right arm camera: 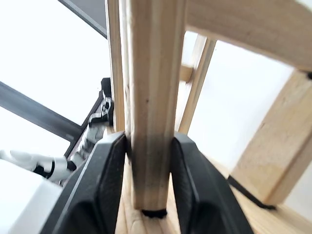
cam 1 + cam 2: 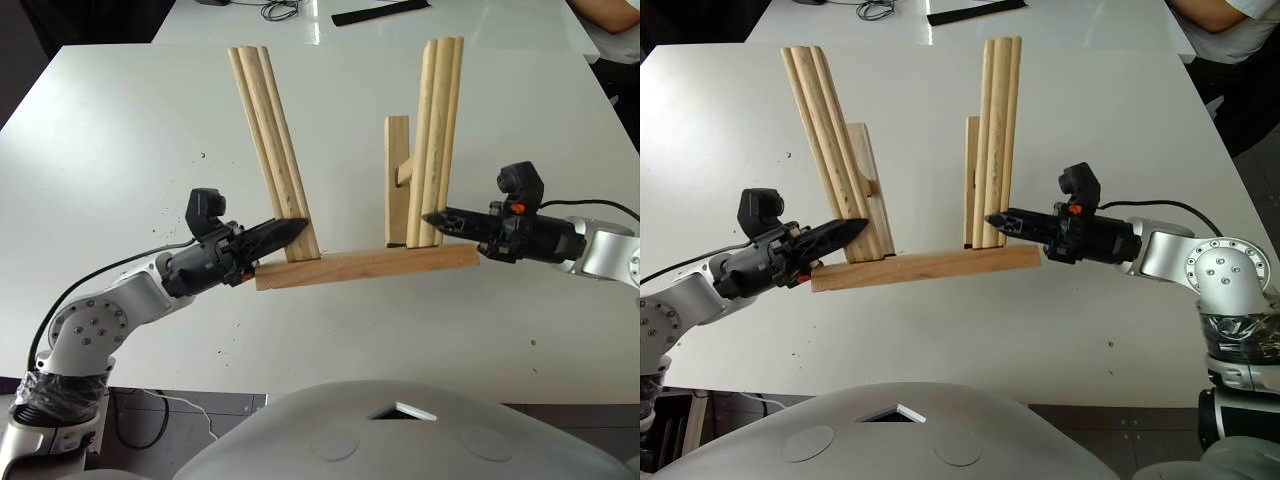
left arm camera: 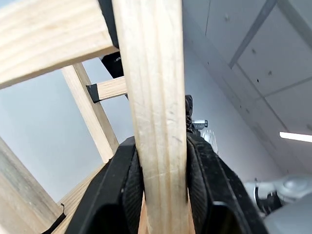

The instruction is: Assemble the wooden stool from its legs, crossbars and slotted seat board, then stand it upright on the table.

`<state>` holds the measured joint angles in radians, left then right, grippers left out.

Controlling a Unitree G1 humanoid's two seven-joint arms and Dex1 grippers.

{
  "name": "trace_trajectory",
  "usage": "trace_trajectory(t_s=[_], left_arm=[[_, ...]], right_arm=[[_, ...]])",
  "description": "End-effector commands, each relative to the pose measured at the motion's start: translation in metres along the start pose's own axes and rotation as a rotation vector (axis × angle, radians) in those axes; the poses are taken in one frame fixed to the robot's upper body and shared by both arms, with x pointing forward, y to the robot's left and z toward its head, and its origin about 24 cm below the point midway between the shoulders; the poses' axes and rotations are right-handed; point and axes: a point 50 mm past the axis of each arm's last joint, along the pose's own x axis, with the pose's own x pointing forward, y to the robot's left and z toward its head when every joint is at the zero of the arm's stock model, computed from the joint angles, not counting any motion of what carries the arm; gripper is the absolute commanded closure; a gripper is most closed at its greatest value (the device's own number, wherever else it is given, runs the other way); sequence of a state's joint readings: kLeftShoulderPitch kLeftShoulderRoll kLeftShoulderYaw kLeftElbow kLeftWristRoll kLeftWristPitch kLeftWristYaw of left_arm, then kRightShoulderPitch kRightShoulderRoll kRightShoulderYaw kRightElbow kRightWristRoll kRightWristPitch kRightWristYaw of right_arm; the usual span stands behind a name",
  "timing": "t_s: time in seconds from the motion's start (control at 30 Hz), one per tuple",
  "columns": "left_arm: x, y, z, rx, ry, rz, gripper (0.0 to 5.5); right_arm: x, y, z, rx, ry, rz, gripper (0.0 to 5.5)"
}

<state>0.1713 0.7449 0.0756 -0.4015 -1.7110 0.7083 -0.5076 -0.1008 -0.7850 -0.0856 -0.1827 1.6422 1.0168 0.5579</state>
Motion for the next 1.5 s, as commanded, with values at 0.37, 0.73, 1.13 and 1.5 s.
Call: trace_trajectory(t_s=[0.37,0.73,1.13,1.5], left_arm=[[0.04,0.023,0.03,-0.313,-0.358,0.358,4.49],[0.018,0.062,0.019,-0.241,-0.345,0.504,5.49],[-0.044,0.031,0.055,0.559,-0.498,0.832,5.49],[-0.053,0.053,-0.034,1.059,0.262,0.765,5.29]], right_arm=[[0.061,0.029,-0.031,0.416,-0.456,-0.201,5.08],[0.059,0.025,-0.015,0.39,-0.48,-0.211,5.5],[-0.01,0.036,0.041,-0.451,-0.318,-0.264,5.5],[-0.064,-0.042,-0.014,-0.74,0.247,-0.51,5.3]])
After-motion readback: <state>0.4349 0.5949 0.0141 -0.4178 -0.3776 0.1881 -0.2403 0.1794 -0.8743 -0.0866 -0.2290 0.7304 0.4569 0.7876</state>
